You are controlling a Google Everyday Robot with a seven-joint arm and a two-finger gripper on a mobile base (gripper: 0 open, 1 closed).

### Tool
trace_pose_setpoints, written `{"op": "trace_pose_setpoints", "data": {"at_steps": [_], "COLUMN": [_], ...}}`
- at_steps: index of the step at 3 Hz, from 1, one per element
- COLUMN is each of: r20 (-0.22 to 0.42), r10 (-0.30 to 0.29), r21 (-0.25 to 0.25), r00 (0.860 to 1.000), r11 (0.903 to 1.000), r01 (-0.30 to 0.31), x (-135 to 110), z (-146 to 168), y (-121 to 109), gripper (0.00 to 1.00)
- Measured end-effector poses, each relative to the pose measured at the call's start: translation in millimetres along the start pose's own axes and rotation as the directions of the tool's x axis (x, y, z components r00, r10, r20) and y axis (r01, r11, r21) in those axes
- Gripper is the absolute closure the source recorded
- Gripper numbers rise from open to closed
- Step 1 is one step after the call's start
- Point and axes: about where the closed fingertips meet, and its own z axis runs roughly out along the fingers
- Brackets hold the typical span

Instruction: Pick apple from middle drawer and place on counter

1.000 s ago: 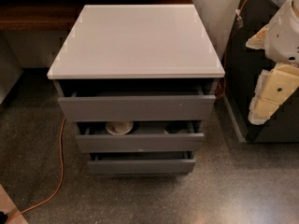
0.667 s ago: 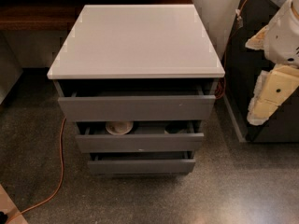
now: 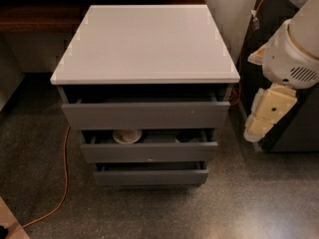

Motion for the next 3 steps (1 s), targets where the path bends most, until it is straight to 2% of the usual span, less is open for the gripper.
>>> {"op": "trace_pose_setpoints", "data": {"at_steps": [2, 3], "r20": [0.035, 0.08], "r10": [0.031, 0.0], "r21": [-0.001, 0.048], "r00": [0.999, 0.997], "r11": [0.9995, 0.9989], "r01": [-0.031, -0.004], "x": [-9.2, -10.9], "z": [61.1, 115.8], "y": [23.7, 34.8], "gripper": [0.0, 0.0]}}
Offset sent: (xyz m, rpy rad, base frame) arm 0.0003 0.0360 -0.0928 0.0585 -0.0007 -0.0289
